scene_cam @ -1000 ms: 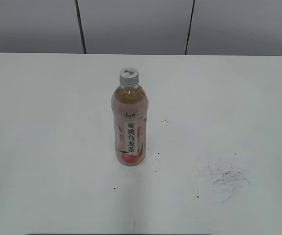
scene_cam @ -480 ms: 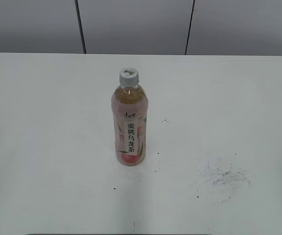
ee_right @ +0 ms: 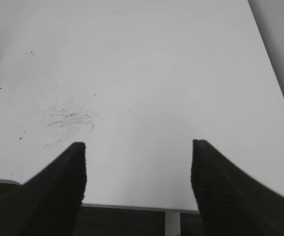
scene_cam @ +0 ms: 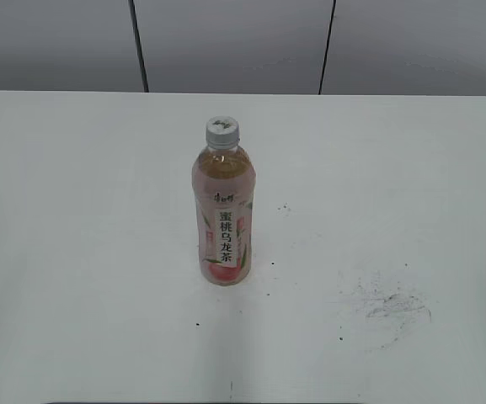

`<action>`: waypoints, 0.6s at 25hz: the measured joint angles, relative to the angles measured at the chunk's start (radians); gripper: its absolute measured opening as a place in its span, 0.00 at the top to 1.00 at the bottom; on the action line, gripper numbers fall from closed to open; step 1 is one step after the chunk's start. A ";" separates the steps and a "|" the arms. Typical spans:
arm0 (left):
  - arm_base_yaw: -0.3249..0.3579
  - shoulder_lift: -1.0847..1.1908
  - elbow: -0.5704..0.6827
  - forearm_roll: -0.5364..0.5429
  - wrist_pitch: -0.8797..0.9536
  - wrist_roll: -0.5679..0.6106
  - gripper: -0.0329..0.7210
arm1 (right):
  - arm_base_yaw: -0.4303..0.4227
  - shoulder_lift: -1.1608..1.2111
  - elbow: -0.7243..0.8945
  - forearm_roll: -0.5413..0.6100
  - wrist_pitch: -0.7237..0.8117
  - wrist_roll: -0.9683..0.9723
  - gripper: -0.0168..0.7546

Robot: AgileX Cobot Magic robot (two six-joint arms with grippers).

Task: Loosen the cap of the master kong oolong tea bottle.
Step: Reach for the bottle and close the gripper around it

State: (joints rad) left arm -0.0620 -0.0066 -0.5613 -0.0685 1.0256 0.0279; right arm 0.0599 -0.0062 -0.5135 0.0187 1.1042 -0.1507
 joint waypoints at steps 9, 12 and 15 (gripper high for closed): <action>0.000 0.001 -0.001 0.000 -0.004 0.000 0.38 | 0.000 0.000 0.000 0.000 0.000 0.000 0.33; 0.000 0.034 -0.018 -0.007 -0.113 0.000 0.38 | 0.000 0.000 0.000 0.000 -0.001 0.000 0.33; 0.000 0.080 -0.021 -0.009 -0.287 0.000 0.38 | 0.000 0.000 0.000 0.000 -0.001 0.000 0.33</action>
State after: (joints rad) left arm -0.0620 0.0731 -0.5818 -0.0775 0.7383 0.0279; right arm 0.0599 -0.0062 -0.5135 0.0187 1.1033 -0.1507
